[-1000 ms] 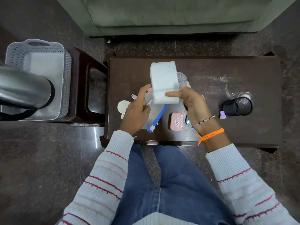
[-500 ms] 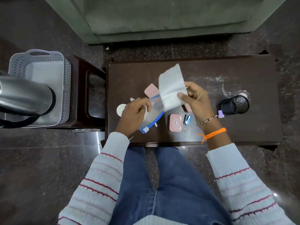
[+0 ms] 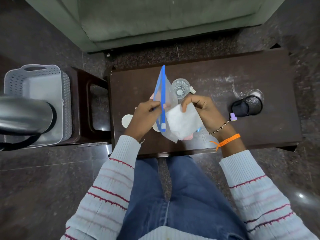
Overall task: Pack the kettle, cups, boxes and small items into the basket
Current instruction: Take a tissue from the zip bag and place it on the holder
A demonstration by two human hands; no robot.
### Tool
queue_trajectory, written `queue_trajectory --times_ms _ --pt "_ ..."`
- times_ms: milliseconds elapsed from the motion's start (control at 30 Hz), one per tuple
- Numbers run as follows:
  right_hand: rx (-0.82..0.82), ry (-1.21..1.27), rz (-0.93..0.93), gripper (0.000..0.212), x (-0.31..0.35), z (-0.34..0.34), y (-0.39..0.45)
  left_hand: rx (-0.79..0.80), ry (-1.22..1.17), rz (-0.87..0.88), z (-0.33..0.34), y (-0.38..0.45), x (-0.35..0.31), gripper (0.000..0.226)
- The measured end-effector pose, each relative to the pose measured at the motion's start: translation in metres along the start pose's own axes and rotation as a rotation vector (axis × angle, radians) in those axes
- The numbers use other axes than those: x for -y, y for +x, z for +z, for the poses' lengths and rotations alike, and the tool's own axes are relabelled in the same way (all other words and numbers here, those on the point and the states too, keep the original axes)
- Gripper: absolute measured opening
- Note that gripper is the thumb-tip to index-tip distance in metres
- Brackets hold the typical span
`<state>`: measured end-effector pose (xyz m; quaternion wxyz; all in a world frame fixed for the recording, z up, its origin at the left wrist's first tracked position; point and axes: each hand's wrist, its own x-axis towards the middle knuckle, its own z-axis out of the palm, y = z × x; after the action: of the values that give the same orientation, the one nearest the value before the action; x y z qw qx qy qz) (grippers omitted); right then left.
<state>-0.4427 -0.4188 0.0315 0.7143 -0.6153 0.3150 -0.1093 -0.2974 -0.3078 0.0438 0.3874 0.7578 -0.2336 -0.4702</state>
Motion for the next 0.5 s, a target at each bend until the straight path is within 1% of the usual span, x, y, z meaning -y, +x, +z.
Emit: queue_trajectory --times_ms 67,100,133,200,233,300,333,367,400,433,500 --pt "0.033 0.040 0.021 0.030 0.002 -0.005 -0.003 -0.036 -0.127 -0.076 0.001 0.005 -0.003 0.026" --pt "0.041 0.068 0.033 0.024 0.003 -0.007 -0.005 -0.071 -0.112 -0.060 0.002 0.008 -0.004 0.027" --pt "0.046 0.106 0.045 0.020 0.003 -0.008 -0.007 -0.107 -0.024 -0.012 0.003 0.010 -0.003 0.026" --pt "0.058 0.220 0.074 0.020 0.004 -0.013 -0.010 -0.117 0.208 0.080 0.007 0.013 -0.005 0.027" --pt "0.077 0.292 0.097 0.023 0.004 -0.015 -0.010 -0.105 0.273 0.103 0.010 0.014 -0.007 0.030" --pt "0.097 0.367 0.169 0.032 0.002 -0.017 -0.008 -0.066 0.281 0.125 0.018 0.014 -0.013 0.029" --pt "0.090 0.345 0.190 0.033 0.001 -0.018 -0.006 -0.043 0.231 0.124 0.021 0.014 -0.016 0.025" --pt "0.081 0.283 0.190 0.030 0.000 -0.018 -0.005 -0.025 0.152 0.122 0.025 0.012 -0.018 0.019" --pt "0.080 0.197 0.176 0.025 -0.001 -0.019 -0.005 -0.008 0.081 0.120 0.027 0.011 -0.020 0.019" --pt "0.083 0.114 0.157 0.025 -0.002 -0.020 -0.005 0.003 0.056 0.120 0.028 0.011 -0.021 0.024" --pt "0.083 0.029 0.127 0.032 -0.003 -0.024 -0.006 0.043 0.151 0.144 0.031 0.012 -0.022 0.037"
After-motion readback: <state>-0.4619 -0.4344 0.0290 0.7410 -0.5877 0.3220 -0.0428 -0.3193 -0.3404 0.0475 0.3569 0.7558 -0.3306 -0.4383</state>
